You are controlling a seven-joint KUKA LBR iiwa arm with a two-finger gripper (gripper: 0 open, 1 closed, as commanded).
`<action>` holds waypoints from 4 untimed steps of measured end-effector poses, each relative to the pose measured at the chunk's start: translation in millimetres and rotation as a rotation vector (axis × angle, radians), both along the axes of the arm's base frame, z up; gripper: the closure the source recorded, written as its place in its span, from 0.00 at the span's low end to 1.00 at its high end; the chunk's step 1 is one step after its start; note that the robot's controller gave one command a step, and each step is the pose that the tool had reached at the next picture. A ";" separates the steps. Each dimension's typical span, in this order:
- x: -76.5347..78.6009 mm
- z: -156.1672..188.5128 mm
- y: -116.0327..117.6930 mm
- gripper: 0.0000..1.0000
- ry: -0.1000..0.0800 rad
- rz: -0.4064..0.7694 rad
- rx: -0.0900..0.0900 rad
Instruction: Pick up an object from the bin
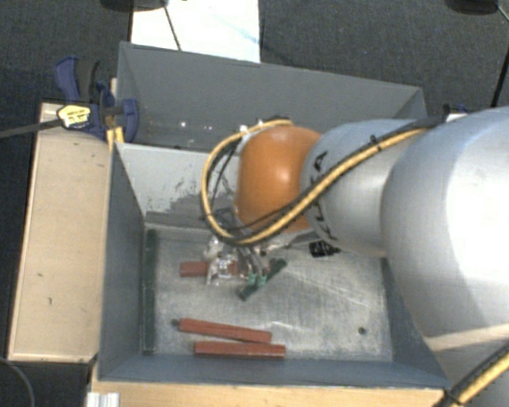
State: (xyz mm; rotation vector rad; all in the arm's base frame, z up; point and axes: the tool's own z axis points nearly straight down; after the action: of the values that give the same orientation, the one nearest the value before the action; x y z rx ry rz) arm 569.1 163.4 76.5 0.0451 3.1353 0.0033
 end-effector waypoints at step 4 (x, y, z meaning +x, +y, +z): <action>-53.8 72.1 -21.8 1.00 0.005 0.267 -0.002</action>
Offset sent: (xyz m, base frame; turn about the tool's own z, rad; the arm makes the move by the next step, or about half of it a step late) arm -0.0533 -0.0234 0.0467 -0.2726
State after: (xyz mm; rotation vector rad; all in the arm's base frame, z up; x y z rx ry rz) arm 515.2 141.6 148.6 -0.3725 3.1184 0.0011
